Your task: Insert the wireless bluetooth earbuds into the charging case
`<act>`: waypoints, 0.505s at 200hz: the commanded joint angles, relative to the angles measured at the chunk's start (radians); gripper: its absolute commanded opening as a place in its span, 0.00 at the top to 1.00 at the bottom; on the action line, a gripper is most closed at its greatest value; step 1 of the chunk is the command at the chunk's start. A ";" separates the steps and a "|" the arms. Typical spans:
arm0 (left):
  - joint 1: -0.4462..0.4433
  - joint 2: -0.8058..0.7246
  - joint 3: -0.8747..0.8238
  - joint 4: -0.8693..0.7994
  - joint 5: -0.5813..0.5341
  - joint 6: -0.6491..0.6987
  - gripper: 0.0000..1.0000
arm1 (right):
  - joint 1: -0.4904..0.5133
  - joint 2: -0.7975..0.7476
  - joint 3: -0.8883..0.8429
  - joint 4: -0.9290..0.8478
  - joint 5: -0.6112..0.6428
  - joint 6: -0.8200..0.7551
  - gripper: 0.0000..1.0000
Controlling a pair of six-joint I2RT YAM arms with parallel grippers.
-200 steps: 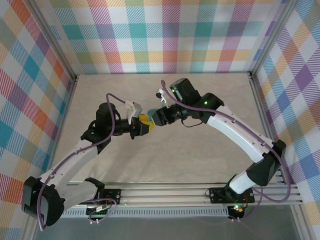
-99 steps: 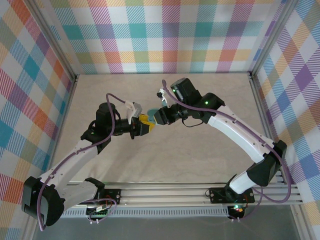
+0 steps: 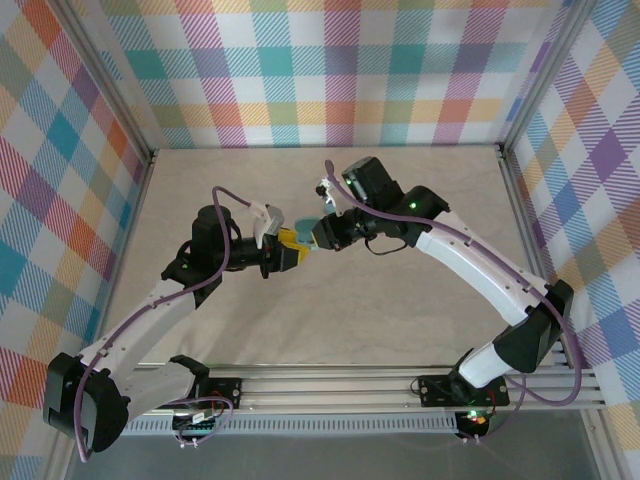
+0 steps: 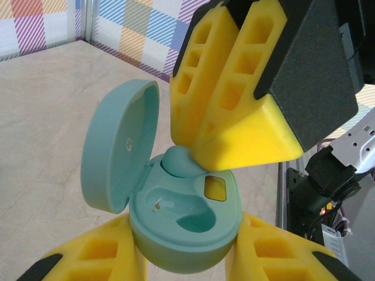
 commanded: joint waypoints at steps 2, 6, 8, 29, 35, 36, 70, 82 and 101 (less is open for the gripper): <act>-0.008 -0.014 0.030 0.039 0.005 0.021 1.00 | 0.000 -0.027 -0.003 -0.021 -0.011 -0.005 0.84; -0.008 -0.014 0.030 0.038 0.002 0.021 1.00 | 0.000 -0.029 -0.003 -0.020 -0.009 -0.005 0.84; -0.008 -0.015 0.029 0.038 0.002 0.021 1.00 | 0.000 -0.032 -0.003 -0.018 -0.007 -0.004 0.84; -0.008 -0.018 0.024 0.040 -0.006 0.021 1.00 | 0.000 -0.043 -0.005 -0.006 0.001 -0.002 0.87; -0.008 -0.018 0.024 0.040 -0.007 0.021 1.00 | 0.000 -0.047 -0.007 0.001 0.001 0.000 0.87; -0.008 -0.019 0.024 0.040 -0.008 0.021 1.00 | 0.000 -0.048 -0.006 0.002 0.001 0.000 0.87; -0.008 -0.019 0.017 0.040 -0.019 0.021 1.00 | -0.001 -0.064 -0.008 0.044 -0.008 0.024 0.89; -0.007 -0.019 0.014 0.040 -0.026 0.023 1.00 | -0.004 -0.073 -0.010 0.063 -0.012 0.036 0.89; -0.008 -0.018 0.011 0.043 -0.034 0.023 1.00 | -0.013 -0.084 -0.014 0.083 -0.017 0.057 0.90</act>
